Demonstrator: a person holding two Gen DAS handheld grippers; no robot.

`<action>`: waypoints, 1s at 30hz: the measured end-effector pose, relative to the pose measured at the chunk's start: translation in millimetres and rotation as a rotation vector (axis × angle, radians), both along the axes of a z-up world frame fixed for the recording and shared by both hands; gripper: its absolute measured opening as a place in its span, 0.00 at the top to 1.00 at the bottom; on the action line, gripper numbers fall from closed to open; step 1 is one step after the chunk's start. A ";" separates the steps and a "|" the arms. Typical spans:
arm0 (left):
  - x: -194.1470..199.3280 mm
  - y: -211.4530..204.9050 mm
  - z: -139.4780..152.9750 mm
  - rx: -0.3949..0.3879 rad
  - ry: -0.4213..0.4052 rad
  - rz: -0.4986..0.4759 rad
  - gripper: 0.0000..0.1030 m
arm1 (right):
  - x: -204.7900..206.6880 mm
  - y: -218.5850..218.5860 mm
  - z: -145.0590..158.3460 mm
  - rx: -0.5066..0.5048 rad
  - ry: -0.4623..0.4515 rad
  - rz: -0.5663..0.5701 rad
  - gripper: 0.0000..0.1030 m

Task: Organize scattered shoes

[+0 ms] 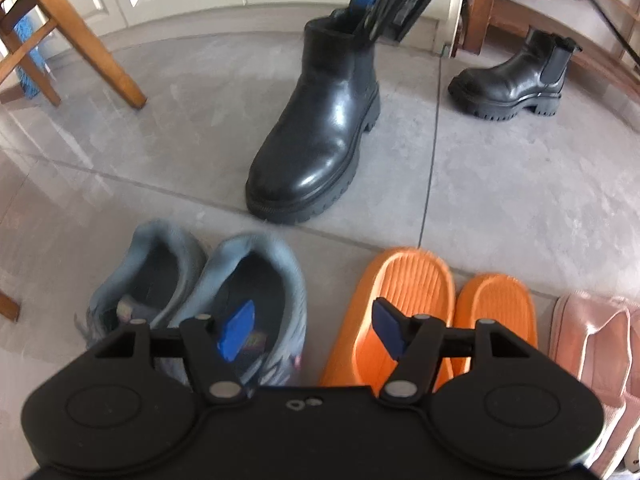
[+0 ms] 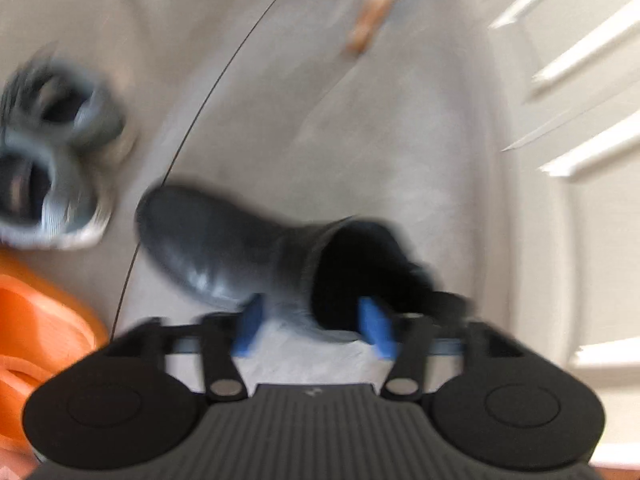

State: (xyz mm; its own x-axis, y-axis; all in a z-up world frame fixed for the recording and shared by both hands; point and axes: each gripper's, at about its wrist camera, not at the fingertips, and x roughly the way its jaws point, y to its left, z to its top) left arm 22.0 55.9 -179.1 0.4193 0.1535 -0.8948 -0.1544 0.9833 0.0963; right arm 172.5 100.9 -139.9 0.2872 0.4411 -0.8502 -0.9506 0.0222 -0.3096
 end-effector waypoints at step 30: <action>341.9 -276.4 -13.7 0.388 0.040 -1.506 0.39 | -77.0 -453.2 -16.6 0.279 0.411 -1.206 0.10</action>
